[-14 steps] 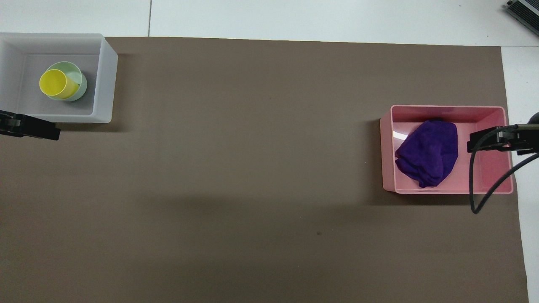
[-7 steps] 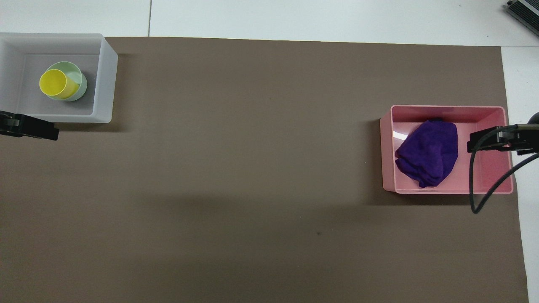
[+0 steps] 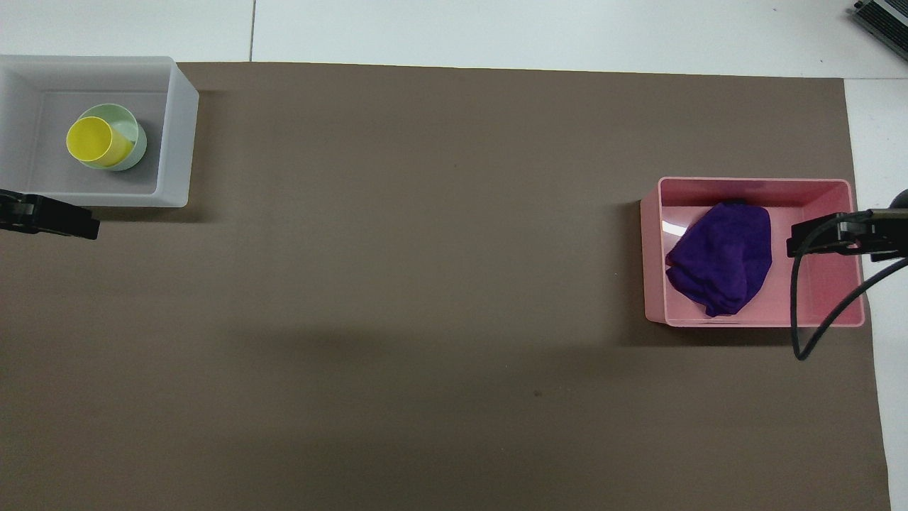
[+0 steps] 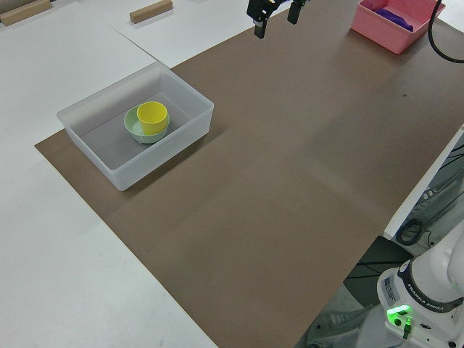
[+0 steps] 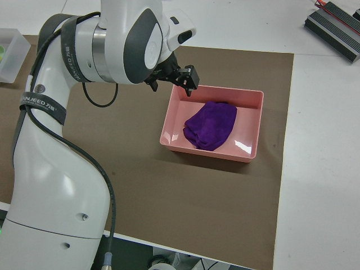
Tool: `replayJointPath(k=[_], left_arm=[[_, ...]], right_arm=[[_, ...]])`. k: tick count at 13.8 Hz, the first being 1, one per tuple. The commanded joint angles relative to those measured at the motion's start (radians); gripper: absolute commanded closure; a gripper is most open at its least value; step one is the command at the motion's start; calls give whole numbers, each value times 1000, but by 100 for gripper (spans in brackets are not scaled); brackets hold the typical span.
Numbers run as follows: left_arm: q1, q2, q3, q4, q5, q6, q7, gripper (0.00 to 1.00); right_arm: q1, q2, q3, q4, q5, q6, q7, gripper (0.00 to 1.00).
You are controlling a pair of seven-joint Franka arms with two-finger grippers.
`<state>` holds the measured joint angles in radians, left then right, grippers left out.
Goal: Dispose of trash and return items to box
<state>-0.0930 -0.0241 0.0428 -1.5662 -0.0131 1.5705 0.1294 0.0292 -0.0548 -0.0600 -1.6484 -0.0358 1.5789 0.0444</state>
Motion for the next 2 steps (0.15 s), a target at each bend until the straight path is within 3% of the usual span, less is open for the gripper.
replayJointPath(k=[1, 2], left_arm=[[-16, -22, 11, -23, 19, -12, -27, 0], [-16, -22, 11, -25, 19, -9, -27, 0]], right_arm=[[-14, -23, 5, -28, 5, 16, -23, 0], [-14, -23, 5, -28, 4, 16, -23, 0]])
